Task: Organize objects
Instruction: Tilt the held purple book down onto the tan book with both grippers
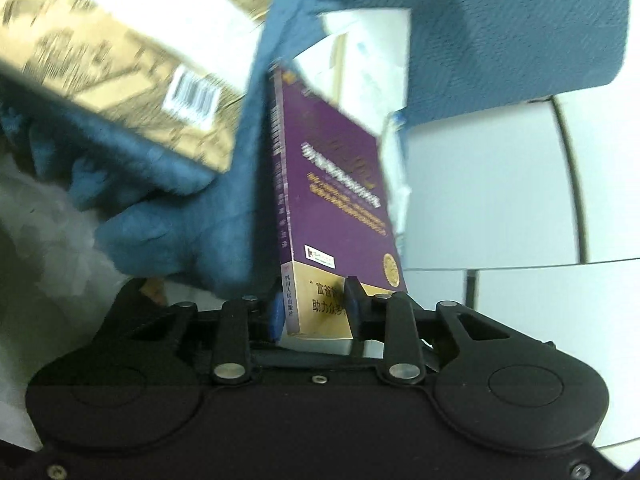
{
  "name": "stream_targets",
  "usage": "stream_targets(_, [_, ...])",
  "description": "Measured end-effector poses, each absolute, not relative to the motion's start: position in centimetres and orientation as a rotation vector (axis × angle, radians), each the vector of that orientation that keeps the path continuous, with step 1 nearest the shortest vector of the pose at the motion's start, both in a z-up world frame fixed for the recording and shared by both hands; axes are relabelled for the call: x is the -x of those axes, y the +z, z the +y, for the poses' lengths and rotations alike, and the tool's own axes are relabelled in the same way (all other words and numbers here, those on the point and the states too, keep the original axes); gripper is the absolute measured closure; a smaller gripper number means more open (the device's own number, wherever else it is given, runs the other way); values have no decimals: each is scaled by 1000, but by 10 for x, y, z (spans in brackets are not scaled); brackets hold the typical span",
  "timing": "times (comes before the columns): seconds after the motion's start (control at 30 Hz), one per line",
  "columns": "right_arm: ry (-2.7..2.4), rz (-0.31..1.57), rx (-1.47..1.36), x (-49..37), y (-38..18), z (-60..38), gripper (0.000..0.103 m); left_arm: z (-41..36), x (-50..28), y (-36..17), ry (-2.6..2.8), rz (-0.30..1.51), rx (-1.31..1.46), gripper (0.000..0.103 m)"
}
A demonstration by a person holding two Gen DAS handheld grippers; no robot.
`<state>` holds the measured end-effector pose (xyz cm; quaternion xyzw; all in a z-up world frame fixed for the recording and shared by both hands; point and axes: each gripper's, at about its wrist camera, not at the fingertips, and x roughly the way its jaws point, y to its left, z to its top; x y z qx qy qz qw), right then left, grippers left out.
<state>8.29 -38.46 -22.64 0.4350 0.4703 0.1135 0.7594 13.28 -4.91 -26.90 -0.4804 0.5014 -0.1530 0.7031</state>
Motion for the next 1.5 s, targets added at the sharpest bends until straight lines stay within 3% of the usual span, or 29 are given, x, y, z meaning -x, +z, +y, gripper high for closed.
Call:
stream_targets(0.4, [311,917,-901,-110,-150,-370,79,-16,-147,-218,-414,955,1168,77])
stream_targets(1.17, [457,839,-833,-173,-75,-302,78,84,-166,-128,-410,766,1132,77])
stream_targets(1.5, [546,859,-806,-223,-74,-234,78,161,-172,-118,-332,722,1116,77])
